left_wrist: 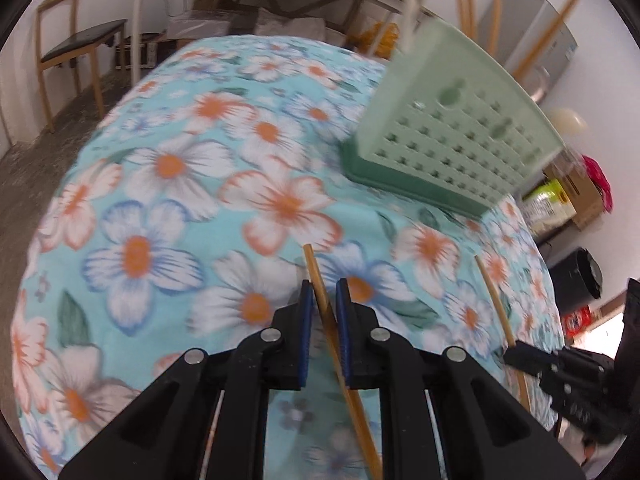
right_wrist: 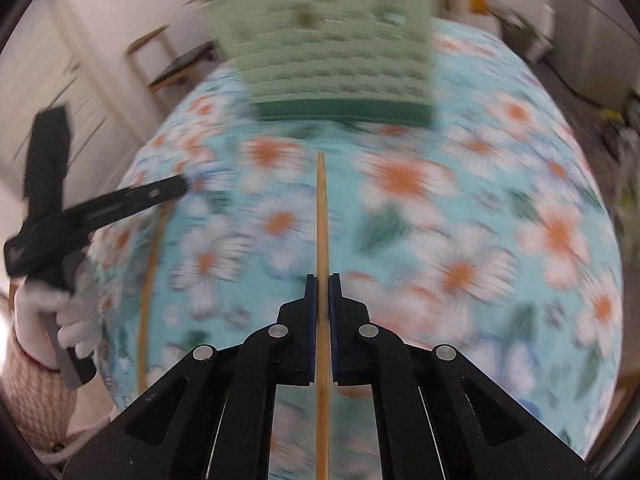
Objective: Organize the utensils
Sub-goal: 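Insert the left gripper's chopstick into the holder and open it while the right carries its chopstick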
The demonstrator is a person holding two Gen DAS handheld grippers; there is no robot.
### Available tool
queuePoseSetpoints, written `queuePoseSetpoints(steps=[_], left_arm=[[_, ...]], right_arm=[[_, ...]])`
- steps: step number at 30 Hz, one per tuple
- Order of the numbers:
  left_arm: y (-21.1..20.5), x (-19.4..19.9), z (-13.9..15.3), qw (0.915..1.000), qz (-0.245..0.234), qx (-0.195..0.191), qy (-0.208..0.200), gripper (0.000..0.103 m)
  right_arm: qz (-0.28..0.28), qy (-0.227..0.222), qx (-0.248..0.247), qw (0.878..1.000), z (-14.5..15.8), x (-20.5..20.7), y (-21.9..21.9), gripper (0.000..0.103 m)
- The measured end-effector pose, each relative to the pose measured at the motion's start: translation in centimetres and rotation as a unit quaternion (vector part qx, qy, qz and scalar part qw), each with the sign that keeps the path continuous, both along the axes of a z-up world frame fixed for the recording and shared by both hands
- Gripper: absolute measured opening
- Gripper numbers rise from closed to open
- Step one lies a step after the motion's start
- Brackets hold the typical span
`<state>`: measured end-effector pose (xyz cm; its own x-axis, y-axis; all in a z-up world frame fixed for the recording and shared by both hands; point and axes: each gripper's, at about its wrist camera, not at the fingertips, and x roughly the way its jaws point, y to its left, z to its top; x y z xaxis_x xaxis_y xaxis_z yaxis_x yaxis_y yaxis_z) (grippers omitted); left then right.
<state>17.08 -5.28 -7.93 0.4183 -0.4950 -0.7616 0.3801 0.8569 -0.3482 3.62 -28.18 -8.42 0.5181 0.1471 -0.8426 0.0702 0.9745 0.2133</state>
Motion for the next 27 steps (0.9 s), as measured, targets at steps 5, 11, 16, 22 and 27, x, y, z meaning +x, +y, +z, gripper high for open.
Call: queuePoseSetpoints(steps=[5,11,16,22,27], left_arm=[[-0.8,-0.3,-0.2,0.9998,-0.011,0.015,-0.001,0.011],[-1.9,-0.9,0.0,0.9970,-0.029,0.066,-0.028,0.013],[-2.5,-1.2,0.0,0.9943,-0.031,0.091,-0.046,0.013],[-2.8,-1.4,0.0,0.9923,-0.031,0.106,-0.057,0.013],[-3.1,-1.5,0.0,0.9913,-0.031,0.112,-0.061,0.013]], right_arm=[[-0.020,0.010,0.015,1.000,-0.3,0.0,-1.3,0.008],[-0.011,0.009,0.003,1.000,-0.4,3.1,-0.4,0.013],[-0.007,0.011,-0.009,1.000,-1.0,6.1,-0.1,0.013],[-0.010,0.007,-0.012,1.000,-1.2,7.7,-0.5,0.008],[-0.012,-0.001,-0.002,1.000,-0.7,7.7,-1.2,0.004]])
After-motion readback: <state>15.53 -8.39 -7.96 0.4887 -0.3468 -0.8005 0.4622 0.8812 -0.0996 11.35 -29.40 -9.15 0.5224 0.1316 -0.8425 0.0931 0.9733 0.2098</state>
